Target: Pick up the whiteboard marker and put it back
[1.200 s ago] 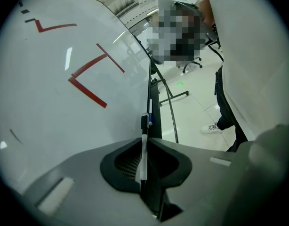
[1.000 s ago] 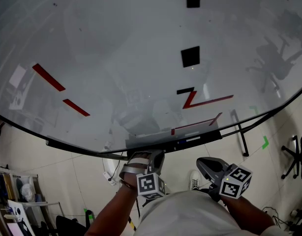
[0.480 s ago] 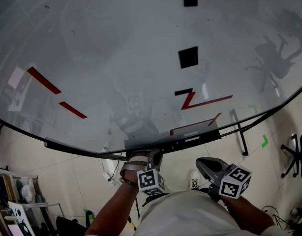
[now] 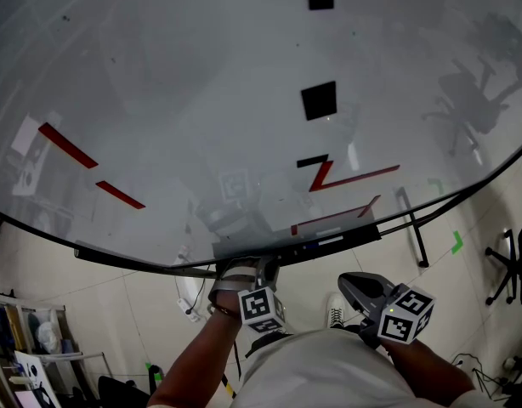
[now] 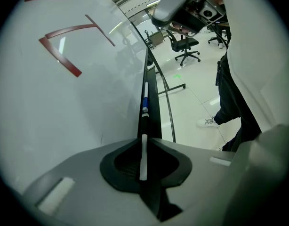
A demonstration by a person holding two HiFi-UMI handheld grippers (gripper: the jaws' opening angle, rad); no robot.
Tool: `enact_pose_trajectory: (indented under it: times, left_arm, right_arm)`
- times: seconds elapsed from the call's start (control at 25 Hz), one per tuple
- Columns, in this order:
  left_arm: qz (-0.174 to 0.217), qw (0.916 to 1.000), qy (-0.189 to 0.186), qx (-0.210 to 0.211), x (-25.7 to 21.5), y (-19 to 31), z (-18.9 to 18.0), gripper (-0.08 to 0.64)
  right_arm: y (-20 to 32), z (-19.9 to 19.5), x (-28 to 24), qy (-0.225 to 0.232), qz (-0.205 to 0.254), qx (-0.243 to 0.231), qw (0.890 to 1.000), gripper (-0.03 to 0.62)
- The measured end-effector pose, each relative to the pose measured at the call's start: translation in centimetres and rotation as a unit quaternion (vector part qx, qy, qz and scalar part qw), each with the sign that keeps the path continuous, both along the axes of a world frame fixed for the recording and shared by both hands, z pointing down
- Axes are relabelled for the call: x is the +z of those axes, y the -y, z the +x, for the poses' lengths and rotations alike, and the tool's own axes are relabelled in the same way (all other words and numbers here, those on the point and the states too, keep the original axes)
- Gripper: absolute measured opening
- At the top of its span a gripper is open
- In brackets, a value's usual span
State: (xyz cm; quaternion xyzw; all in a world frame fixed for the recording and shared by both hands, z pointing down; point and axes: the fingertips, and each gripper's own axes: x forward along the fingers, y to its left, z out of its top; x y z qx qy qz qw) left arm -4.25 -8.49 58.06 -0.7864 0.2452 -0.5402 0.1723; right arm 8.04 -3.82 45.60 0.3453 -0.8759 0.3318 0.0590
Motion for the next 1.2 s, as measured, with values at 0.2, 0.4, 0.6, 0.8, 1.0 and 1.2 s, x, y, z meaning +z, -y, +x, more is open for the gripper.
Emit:
enact_pose_trajectory:
  times: [0.2, 0.4, 0.6, 0.8, 1.0, 1.2]
  left_arm:
    - [0.003, 1.0, -0.004, 0.002, 0.0, 0.2, 0.1, 0.058]
    - [0.001, 1.0, -0.004, 0.0, 0.0, 0.2, 0.0, 0.058]
    - [-0.001, 0.9999, -0.007, -0.008, 0.0, 0.1, -0.2, 0.058]
    - [-0.019, 0.9985, -0.032, -0.039, -0.1, -0.2, -0.6, 0.058]
    - [-0.014, 0.9981, -0.038, -0.046, -0.6, -0.3, -0.7, 0.055]
    - [-0.026, 0.9955, -0.068, -0.061, -1.5, -0.9, -0.7, 0.017]
  right_arm:
    - [0.1, 0.2, 0.1, 0.002, -0.002, 0.002, 1.0, 0.002]
    - [0.1, 0.2, 0.1, 0.0, -0.002, 0.002, 1.0, 0.002]
    - [0.0, 0.0, 0.1, -0.001, -0.002, 0.0, 1.0, 0.002]
    - [-0.2, -0.2, 0.2, -0.003, -0.004, -0.005, 1.0, 0.002]
    - [-0.4, -0.6, 0.3, -0.001, -0.004, -0.012, 1.0, 0.002]
    - [-0.6, -1.0, 0.2, -0.003, -0.003, -0.02, 1.0, 0.002]
